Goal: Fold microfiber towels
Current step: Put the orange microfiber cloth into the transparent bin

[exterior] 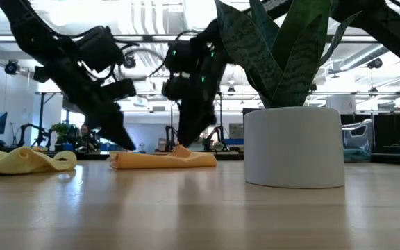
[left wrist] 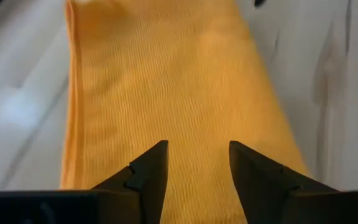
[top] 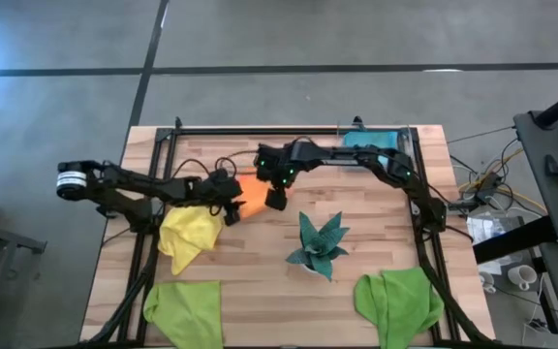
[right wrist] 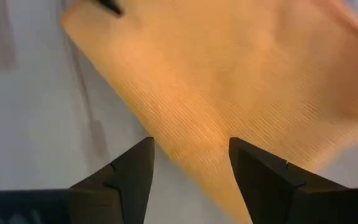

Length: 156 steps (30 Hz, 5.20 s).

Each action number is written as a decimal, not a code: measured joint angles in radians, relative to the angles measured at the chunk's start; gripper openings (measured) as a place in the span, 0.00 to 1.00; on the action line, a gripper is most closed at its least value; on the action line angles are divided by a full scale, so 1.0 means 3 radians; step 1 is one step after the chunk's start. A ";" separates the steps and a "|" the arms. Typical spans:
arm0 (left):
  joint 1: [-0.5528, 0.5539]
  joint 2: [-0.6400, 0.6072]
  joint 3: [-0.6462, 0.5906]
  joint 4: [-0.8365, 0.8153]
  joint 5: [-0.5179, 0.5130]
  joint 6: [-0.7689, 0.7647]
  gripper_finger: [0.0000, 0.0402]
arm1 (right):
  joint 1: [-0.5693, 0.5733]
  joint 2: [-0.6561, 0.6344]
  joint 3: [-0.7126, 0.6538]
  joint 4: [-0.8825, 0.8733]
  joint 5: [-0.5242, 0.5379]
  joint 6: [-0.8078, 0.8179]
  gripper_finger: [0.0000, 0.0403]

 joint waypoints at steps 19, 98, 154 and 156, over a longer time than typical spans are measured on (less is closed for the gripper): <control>0.0000 -0.0559 -0.0117 -0.0190 -0.0233 0.0254 0.38 | -0.0413 0.0037 -0.0005 0.0110 0.0003 0.0712 0.51; -0.0092 -0.0923 -0.0159 -0.0314 0.0366 0.0248 0.38 | -0.0713 -0.0544 -0.0036 -0.1073 0.1075 0.2013 0.03; -0.0113 -0.0916 -0.0163 -0.0318 0.0368 0.0173 0.38 | -0.2314 -0.1227 -0.1951 -0.1362 0.2107 0.1659 0.06; -0.0113 -0.0916 -0.0163 -0.0319 0.0369 0.0172 0.38 | -0.2316 -0.1227 -0.1961 -0.1330 0.2123 0.1643 0.12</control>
